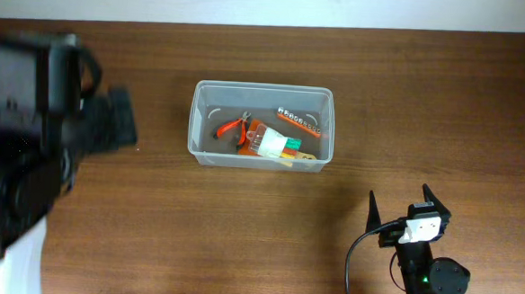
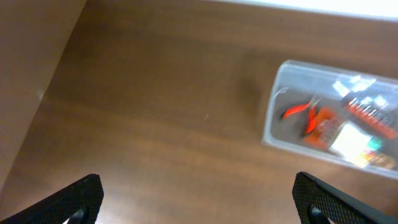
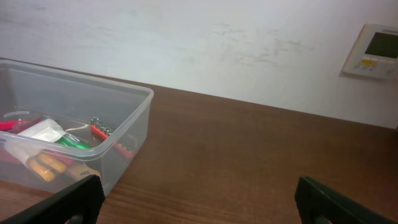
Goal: Pack container
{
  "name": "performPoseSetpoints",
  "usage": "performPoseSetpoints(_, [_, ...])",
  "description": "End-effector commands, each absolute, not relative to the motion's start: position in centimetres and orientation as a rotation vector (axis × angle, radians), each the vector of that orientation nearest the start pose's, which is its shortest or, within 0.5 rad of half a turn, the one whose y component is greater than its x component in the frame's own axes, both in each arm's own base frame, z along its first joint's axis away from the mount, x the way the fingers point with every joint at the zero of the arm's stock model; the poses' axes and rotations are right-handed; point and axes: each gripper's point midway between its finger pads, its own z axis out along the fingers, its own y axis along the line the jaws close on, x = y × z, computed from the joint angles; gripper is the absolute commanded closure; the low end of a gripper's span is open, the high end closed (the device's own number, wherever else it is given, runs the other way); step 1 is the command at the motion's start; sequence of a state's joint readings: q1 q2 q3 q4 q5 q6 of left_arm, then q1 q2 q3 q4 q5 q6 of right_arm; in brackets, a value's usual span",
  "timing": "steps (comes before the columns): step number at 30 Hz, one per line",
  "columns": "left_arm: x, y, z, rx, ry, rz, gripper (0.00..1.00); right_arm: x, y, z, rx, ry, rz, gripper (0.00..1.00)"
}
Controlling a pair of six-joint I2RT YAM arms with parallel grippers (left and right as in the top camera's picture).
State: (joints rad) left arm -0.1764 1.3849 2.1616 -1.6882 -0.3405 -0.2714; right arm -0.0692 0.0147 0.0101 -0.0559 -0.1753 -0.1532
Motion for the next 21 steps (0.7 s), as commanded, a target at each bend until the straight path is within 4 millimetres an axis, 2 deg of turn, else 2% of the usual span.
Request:
performPoseSetpoints(1, [22.4,2.8,38.9,-0.265,2.416,0.298,0.01,24.5,1.6,16.0,-0.205,1.619,-0.007,0.02])
performPoseSetpoints(4, [21.7,3.2,38.5,-0.304,2.322,0.262,0.01,24.5,1.6,16.0,-0.205,1.620,-0.007,0.01])
performPoseSetpoints(8, [23.6,2.6,39.5,-0.331,2.063,0.114,0.01,24.5,1.6,16.0,-0.205,1.620,-0.007,0.01])
performPoseSetpoints(10, [24.5,2.1,39.1,-0.325,1.934,0.042,0.01,24.5,1.6,16.0,-0.205,1.619,-0.007,0.01])
performPoseSetpoints(11, [25.0,1.6,38.2,-0.315,1.848,-0.005,0.01,24.5,1.6,16.0,-0.205,1.619,-0.007,0.01])
performPoseSetpoints(17, [25.2,1.0,32.7,-0.293,1.680,-0.083,0.01,24.5,1.6,16.0,-0.205,1.619,-0.007,0.01])
performPoseSetpoints(21, [24.7,1.3,30.3,-0.300,1.580,-0.100,0.01,24.5,1.6,16.0,-0.205,1.619,-0.007,0.01])
